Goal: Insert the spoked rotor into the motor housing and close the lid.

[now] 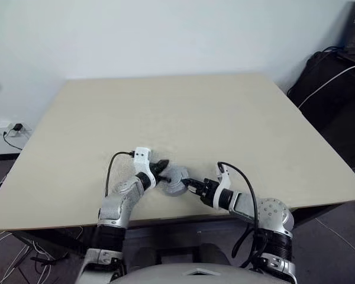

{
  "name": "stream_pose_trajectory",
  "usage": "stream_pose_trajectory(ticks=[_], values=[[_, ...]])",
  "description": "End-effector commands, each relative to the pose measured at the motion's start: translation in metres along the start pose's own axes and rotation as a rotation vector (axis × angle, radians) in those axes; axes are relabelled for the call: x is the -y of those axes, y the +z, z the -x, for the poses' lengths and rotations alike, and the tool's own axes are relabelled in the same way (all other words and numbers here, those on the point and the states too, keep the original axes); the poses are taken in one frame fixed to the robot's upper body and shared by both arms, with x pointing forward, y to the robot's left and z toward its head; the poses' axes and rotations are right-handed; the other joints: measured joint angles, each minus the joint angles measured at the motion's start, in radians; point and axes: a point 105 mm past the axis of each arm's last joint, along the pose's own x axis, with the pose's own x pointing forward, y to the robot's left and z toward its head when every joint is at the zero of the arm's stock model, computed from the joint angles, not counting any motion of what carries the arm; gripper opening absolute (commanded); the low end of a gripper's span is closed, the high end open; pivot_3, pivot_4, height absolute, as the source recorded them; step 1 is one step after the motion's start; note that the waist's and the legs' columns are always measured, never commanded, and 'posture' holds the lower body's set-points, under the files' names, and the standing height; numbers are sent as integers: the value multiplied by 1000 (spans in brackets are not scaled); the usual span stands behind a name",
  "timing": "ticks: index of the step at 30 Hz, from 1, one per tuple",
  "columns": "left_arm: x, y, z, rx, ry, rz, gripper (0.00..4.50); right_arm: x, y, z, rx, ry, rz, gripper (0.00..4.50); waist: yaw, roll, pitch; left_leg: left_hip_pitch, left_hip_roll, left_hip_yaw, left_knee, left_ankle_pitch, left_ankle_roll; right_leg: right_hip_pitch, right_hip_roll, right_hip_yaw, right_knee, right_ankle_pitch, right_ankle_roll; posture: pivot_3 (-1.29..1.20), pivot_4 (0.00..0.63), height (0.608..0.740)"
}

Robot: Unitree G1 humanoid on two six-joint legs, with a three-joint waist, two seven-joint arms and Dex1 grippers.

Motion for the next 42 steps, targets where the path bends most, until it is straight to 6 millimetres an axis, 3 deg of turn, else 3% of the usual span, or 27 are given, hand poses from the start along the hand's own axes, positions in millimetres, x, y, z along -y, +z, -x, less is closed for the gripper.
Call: stream_pose_trajectory(ticks=[1, 6, 9, 11, 16, 24, 31, 42], values=[[-11, 35, 20, 170, 39, 169, 0, -15, 4, 0, 44, 72, 3, 1261, 0, 1, -1, 0, 0, 0, 0, 0, 0, 0, 0, 0, 0, 0, 0, 0, 0, 740], [-10, 22, 51, 174, -7, 472, 0, -19, 5, 1, 96, 118, -59, 1261, 2, 1, -1, 0, -1, 0, 1, -1, 2, 1, 0, -1, -1, 0, 0, 0, 0, 740], [6, 7, 68, 147, -95, 736, 0, -34, 14, 3, 172, 214, -98, 1261, 2, 0, 0, 0, -1, 0, 2, -1, 3, 1, 0, 0, -1, 0, 0, 0, 0, 740], [15, 6, 74, 156, -135, 820, 346, -44, 19, 2, 188, 252, -87, 1261, 2, -2, 1, 0, -2, 0, 2, -2, 3, 1, -1, -1, -1, 0, 0, 0, 0, 740], [25, 4, 80, 209, -167, 978, 1918, -60, 36, 0, 231, 294, -50, 1261, -4, -3, 3, 1, 0, 1, 2, 1, 0, 3, 3, 1, -1, -2, -3, 0, 0, 740], [41, -11, 68, 188, -195, 1090, 4494, -83, 57, -3, 268, 351, -8, 1261, -10, -3, 3, 4, 0, 3, 2, 3, 0, 6, 11, 2, -1, -2, -5, 0, 0, 740], [47, -9, 63, 202, -247, 1111, 4500, -96, 37, -8, 157, 377, 31, 1261, -12, -3, 3, 4, 0, 5, 2, 5, -2, 5, 11, 4, -1, -2, -5, 0, 0, 740], [54, -5, 61, 223, -321, 1135, 4500, -97, 10, -7, 34, 377, 35, 1261, -13, -3, 3, 4, 0, 5, 2, 3, 2, 5, 11, 4, -1, -2, -5, 0, 0, 740]])
